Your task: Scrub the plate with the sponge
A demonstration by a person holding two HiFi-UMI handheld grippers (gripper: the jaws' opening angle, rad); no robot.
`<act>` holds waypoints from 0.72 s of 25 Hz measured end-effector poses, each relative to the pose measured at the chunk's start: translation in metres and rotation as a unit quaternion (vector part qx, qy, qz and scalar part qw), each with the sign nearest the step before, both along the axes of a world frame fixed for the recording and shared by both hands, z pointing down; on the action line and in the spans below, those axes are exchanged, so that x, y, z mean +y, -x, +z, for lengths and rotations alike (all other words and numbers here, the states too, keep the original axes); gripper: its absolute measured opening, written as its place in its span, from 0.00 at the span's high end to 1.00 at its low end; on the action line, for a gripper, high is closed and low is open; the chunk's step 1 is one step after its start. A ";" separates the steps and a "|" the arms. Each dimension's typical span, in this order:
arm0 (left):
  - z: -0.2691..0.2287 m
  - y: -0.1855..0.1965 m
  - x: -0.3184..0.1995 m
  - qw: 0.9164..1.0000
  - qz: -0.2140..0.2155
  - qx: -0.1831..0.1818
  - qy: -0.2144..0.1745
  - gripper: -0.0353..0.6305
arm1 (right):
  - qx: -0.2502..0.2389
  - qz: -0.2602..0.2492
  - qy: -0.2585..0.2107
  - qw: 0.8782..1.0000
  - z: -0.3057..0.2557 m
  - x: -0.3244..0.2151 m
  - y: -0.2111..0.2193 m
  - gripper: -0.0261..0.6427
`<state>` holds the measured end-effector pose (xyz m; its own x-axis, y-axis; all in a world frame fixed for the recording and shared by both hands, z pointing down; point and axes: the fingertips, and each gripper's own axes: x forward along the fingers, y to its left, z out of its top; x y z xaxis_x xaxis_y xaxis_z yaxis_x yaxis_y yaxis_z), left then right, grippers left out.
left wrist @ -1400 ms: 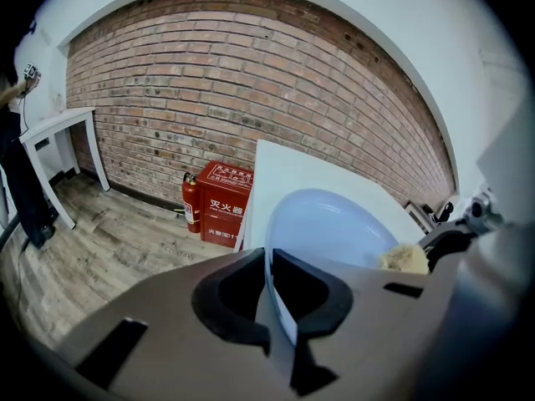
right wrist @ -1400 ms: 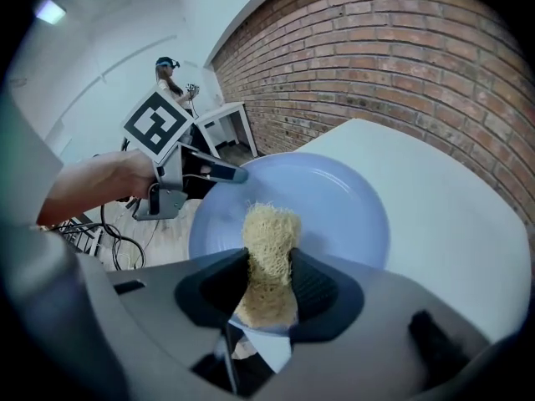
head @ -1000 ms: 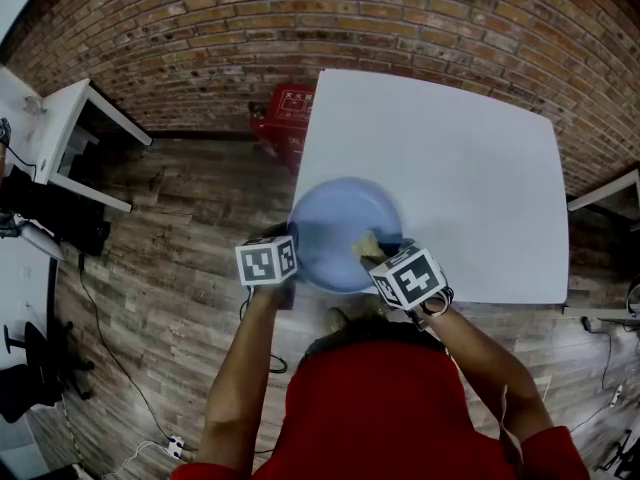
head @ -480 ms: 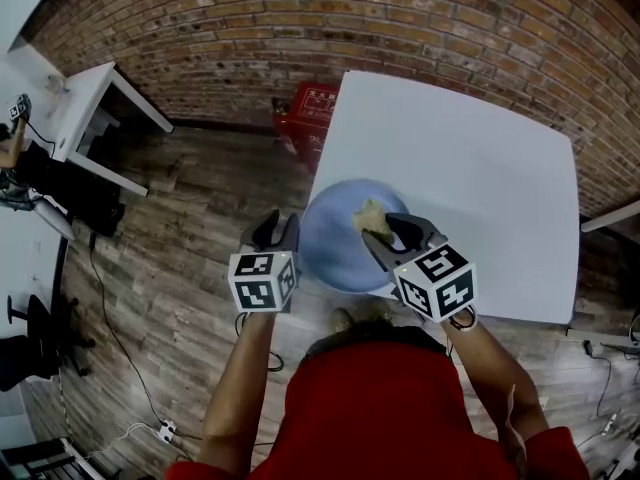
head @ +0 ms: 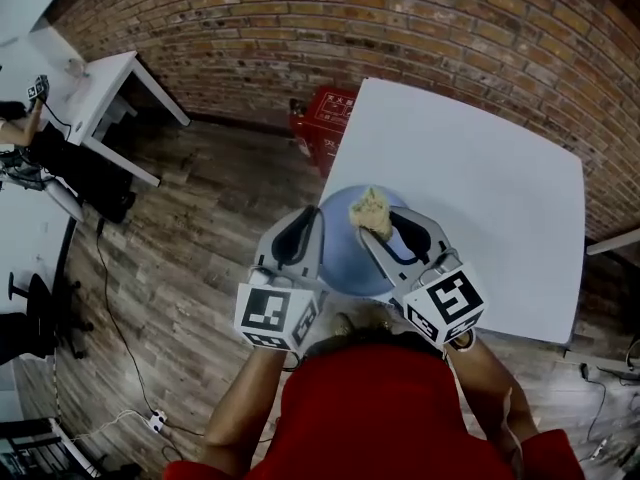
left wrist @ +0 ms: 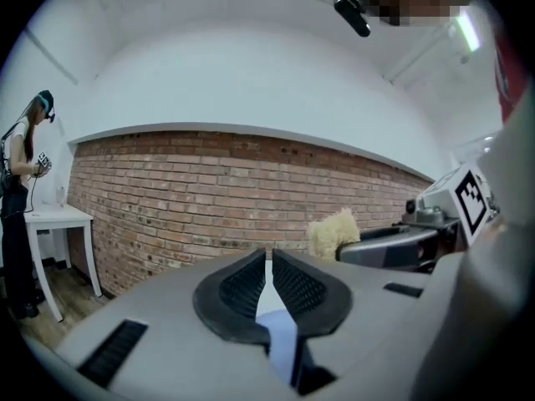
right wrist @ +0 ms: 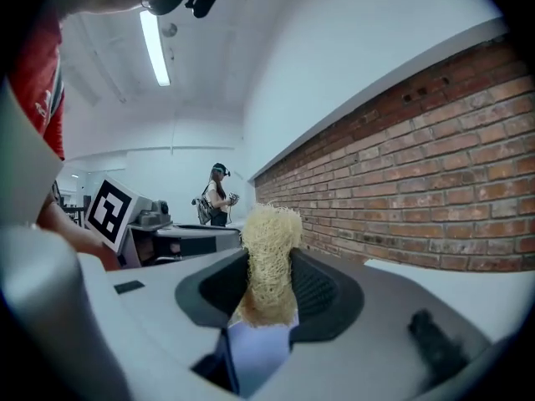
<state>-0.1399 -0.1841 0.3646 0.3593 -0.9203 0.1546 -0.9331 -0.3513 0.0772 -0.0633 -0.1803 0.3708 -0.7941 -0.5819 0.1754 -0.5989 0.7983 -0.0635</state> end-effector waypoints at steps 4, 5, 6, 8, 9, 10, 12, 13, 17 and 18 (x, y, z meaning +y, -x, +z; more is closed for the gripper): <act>-0.012 -0.013 0.009 0.999 0.009 0.003 -0.033 0.91 | -0.022 -0.004 -0.034 0.999 -0.017 0.007 0.000 0.73; -0.015 -0.016 0.011 0.999 0.011 0.005 -0.039 0.91 | -0.027 -0.005 -0.039 0.999 -0.020 0.009 0.000 0.73; -0.017 -0.018 0.013 0.999 0.013 0.009 -0.044 0.92 | -0.031 -0.006 -0.043 0.999 -0.022 0.011 -0.001 0.73; -0.019 -0.022 0.016 0.998 0.016 0.012 -0.054 0.92 | -0.040 -0.007 -0.050 0.998 -0.025 0.014 -0.001 0.73; -0.020 -0.024 0.018 0.998 0.017 0.011 -0.058 0.92 | -0.045 -0.006 -0.052 0.998 -0.026 0.015 -0.002 0.73; -0.020 -0.025 0.019 0.998 0.019 0.009 -0.060 0.92 | -0.049 -0.006 -0.054 0.997 -0.026 0.017 -0.003 0.73; -0.023 -0.027 0.022 0.997 0.020 0.011 -0.069 0.92 | -0.054 -0.004 -0.058 0.997 -0.027 0.021 -0.005 0.73; -0.025 -0.028 0.023 0.997 0.019 0.014 -0.074 0.92 | -0.055 -0.004 -0.060 0.997 -0.027 0.022 -0.006 0.73; -0.026 -0.029 0.026 0.996 0.019 0.019 -0.080 0.92 | -0.054 -0.004 -0.067 0.996 -0.026 0.027 -0.008 0.73; -0.026 -0.031 0.026 0.996 0.019 0.019 -0.079 0.93 | -0.053 -0.004 -0.068 0.996 -0.026 0.028 -0.009 0.73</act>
